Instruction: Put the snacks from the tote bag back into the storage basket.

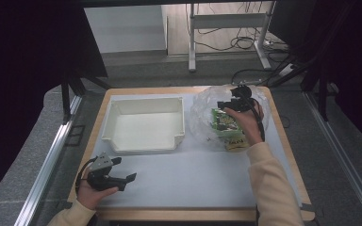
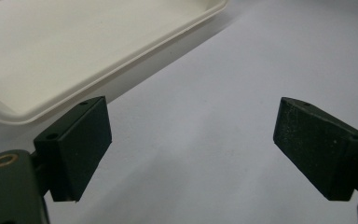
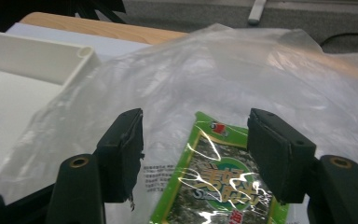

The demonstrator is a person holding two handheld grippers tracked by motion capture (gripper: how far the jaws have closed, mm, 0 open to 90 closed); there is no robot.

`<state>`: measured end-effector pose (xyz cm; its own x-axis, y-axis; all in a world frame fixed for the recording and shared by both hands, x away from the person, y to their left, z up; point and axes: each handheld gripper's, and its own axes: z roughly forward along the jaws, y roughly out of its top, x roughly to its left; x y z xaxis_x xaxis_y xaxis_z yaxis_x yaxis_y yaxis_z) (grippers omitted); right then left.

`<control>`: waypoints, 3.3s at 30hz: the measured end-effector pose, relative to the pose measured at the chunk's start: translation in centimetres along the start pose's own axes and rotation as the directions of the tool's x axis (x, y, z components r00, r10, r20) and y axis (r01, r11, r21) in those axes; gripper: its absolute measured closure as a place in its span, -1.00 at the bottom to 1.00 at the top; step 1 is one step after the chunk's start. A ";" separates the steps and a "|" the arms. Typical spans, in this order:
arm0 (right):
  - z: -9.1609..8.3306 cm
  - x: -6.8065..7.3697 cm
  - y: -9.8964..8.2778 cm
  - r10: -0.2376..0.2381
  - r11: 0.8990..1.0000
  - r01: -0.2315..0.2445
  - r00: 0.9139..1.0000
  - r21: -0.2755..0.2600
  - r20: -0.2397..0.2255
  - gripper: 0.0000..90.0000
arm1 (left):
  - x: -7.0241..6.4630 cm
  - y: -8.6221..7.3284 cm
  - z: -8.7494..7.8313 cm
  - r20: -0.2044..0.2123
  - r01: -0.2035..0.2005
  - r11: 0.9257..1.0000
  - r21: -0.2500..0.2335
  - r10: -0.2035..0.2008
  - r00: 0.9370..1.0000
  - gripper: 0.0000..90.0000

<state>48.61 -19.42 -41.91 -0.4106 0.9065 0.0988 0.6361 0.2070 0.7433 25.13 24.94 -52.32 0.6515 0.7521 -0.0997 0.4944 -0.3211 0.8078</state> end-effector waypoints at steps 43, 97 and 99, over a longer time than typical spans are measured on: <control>3.7 -4.8 -1.2 0.088 0.970 -0.104 0.993 0.218 0.080 -0.18 | 0.0 0.0 0.2 0.003 0.000 1.000 0.008 0.000 1.000 -0.75; 6.8 -6.9 -2.7 0.198 0.897 -0.215 0.977 0.386 0.085 0.47 | 0.1 0.0 0.2 0.003 0.003 1.000 0.008 -0.003 1.000 -0.75; 6.9 -6.8 -2.7 0.208 0.896 -0.225 0.974 0.383 0.085 0.55 | 0.1 0.0 0.2 0.003 0.003 1.000 0.009 -0.003 1.000 -0.75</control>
<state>54.16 -23.66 -49.15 -0.2119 0.9577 0.1946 0.9125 0.1226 0.3904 25.26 24.92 -52.45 0.6518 0.7512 -0.1045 0.5016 -0.3236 0.8023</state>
